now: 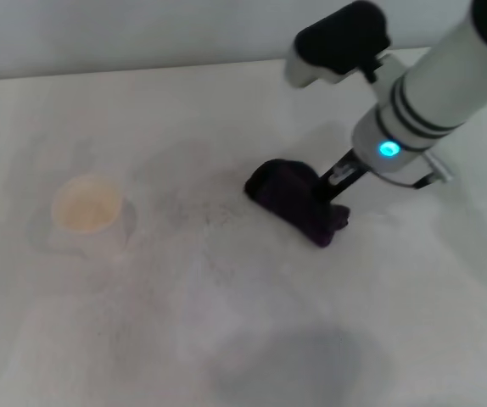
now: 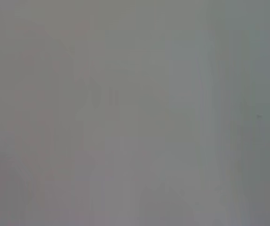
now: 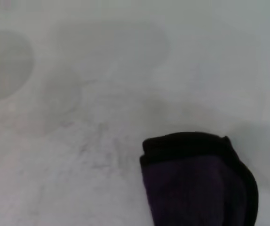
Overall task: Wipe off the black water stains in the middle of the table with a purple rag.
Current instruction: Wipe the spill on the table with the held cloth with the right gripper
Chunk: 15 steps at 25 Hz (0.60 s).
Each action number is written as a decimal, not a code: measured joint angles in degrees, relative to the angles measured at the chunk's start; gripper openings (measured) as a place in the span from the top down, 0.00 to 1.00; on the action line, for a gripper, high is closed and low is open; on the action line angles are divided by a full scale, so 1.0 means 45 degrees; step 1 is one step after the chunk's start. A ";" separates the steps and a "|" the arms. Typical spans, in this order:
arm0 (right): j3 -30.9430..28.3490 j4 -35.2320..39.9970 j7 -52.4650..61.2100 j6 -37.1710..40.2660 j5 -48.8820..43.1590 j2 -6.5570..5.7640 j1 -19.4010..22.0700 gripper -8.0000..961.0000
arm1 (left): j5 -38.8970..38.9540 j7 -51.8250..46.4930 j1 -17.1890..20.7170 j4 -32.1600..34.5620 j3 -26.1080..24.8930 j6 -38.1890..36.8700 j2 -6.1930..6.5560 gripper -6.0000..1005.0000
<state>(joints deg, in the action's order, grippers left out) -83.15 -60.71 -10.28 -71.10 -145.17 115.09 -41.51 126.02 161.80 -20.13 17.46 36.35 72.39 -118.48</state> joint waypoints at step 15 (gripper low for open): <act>-0.2914 -0.1119 -0.0588 -0.1510 -0.2436 -0.0033 0.1174 0.89 | -0.0053 0.0000 -0.0321 0.0008 0.0019 -0.0158 0.0038 0.14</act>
<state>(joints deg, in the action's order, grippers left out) -96.27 -65.75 -12.93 -77.90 -156.14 114.94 -36.23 125.79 161.80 -21.57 17.50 36.44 71.68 -118.31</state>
